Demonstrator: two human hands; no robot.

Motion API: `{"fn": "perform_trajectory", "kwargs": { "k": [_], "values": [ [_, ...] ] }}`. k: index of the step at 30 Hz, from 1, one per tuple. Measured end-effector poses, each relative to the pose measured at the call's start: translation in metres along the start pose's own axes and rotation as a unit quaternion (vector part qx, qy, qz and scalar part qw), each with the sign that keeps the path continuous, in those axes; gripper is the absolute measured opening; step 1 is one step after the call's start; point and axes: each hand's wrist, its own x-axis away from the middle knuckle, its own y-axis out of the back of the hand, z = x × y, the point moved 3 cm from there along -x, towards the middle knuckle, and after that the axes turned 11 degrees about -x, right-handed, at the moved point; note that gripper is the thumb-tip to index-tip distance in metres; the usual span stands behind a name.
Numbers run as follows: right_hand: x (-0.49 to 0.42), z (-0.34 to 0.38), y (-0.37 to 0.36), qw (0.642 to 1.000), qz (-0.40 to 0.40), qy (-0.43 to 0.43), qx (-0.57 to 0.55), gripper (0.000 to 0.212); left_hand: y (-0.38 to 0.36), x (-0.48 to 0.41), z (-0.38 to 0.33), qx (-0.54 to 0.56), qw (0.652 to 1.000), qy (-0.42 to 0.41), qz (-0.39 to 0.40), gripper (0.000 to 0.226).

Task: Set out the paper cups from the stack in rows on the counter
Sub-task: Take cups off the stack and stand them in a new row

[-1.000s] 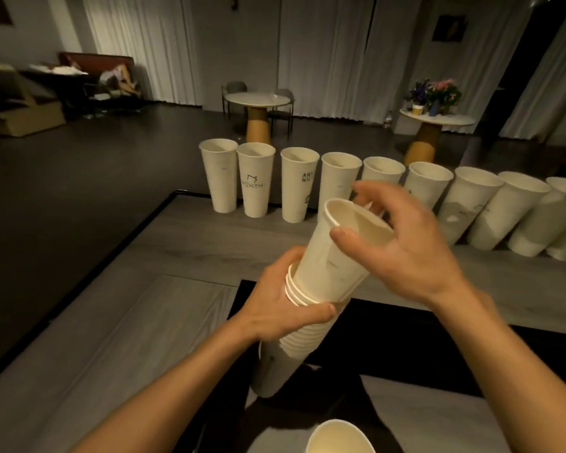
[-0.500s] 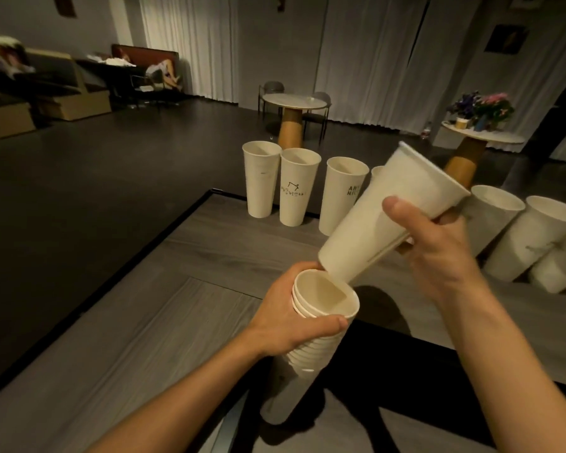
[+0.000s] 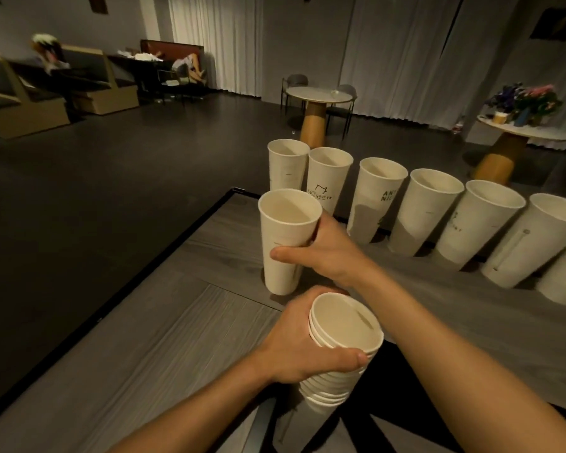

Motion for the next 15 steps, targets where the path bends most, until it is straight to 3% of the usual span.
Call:
{"fn": "perform_trajectory", "kwargs": {
  "k": [6, 11, 13, 15],
  "values": [
    [-0.023, -0.002, -0.016, 1.0, 0.029, 0.003, 0.003, 0.083, 0.002, -0.005, 0.001, 0.002, 1.0, 0.006, -0.006, 0.078],
    [-0.008, 0.002, -0.007, 0.99, 0.09, -0.099, 0.051, 0.102, 0.0, -0.005, 0.0, -0.006, 1.0, 0.017, -0.015, 0.082],
    [0.015, 0.017, 0.004, 0.986, 0.053, -0.109, 0.114, 0.102, -0.001, -0.005, 0.0, -0.002, 1.0, 0.026, -0.014, 0.078],
    [0.047, 0.036, 0.012, 0.961, 0.028, -0.118, 0.248, 0.101, -0.003, -0.006, -0.002, -0.004, 1.0, 0.03, -0.004, 0.071]
  ]
}}
